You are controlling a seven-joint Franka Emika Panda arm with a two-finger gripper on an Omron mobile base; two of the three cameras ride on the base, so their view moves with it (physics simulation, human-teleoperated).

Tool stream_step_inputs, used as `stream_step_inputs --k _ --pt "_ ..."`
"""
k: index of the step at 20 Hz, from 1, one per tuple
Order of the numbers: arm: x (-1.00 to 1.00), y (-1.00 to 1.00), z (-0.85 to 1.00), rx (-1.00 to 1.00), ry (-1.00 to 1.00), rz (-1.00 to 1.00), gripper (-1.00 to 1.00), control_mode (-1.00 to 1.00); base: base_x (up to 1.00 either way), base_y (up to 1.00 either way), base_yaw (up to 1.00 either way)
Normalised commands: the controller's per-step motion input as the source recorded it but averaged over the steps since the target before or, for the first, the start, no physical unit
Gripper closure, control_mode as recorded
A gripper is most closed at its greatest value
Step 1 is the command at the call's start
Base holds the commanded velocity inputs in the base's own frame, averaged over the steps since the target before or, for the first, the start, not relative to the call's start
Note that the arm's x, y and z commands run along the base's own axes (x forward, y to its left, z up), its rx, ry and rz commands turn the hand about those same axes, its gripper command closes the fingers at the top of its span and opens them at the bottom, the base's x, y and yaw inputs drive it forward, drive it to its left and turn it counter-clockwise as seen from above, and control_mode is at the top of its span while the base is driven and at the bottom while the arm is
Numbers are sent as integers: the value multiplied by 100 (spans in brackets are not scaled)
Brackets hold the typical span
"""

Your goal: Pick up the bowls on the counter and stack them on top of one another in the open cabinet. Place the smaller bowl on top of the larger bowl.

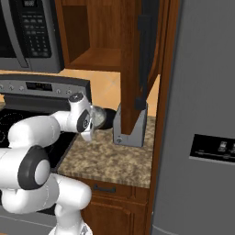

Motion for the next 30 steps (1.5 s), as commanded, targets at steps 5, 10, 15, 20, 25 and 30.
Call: stream_step_inputs --k 5,10,15,20,25,30 --pt "33 0 0 8 1 -6 100 -100 0 0 0" --pt "43 5 0 3 0 -3 100 -100 0 0 0" --pt "47 12 -5 0 2 0 100 -100 0 0 0" --pt "40 11 -18 0 0 0 100 -100 0 0 0" --pt "35 2 -25 0 1 0 100 -100 0 0 0" --pt "38 0 -41 0 1 0 100 -100 0 0 0"
